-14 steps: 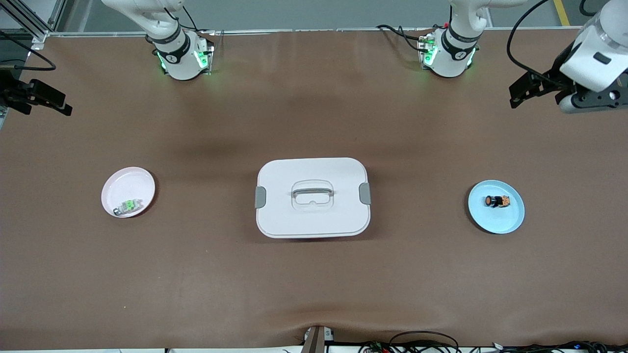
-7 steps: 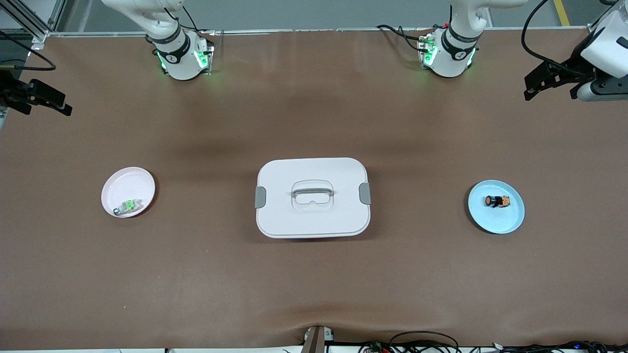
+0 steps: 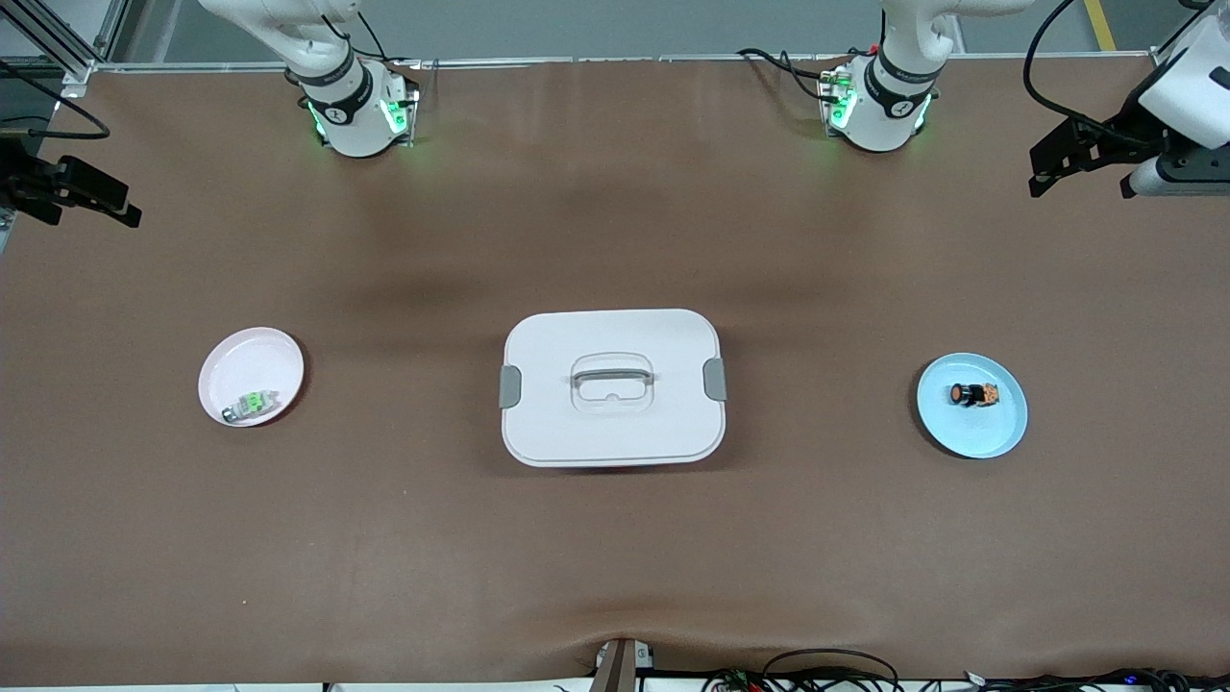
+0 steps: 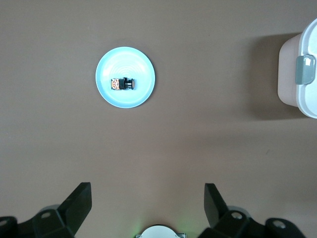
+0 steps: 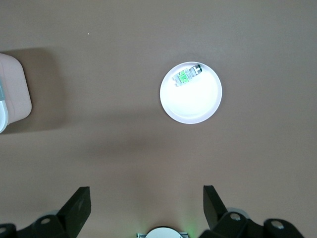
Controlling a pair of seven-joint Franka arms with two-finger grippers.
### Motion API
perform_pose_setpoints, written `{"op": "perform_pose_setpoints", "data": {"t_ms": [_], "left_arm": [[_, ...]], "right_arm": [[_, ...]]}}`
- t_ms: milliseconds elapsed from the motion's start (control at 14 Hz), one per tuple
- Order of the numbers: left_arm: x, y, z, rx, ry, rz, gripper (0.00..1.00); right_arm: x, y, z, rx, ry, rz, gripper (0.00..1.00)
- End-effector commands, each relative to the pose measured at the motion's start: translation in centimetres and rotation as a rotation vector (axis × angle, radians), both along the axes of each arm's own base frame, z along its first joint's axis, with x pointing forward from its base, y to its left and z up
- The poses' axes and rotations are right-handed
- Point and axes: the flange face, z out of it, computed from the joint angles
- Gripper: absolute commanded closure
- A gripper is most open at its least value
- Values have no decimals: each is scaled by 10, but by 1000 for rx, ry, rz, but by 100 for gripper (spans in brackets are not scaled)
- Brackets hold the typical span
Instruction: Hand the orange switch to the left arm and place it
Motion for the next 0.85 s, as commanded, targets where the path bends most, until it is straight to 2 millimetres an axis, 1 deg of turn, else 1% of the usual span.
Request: {"op": "perform_pose_setpoints", "data": {"t_ms": [0, 214, 356, 783], "left_arm": [[2, 12, 6, -6, -14, -5, 0], [7, 17, 5, -8, -13, 10, 0], [12, 15, 1, -8, -7, 6, 0], [13, 14, 0, -15, -3, 15, 0]], "right_arm": [[2, -1, 5, -16, 3, 4, 0], [2, -1, 5, -16, 3, 4, 0], [3, -1, 5, -16, 3, 4, 0], [2, -1, 5, -26, 2, 6, 0]]}}
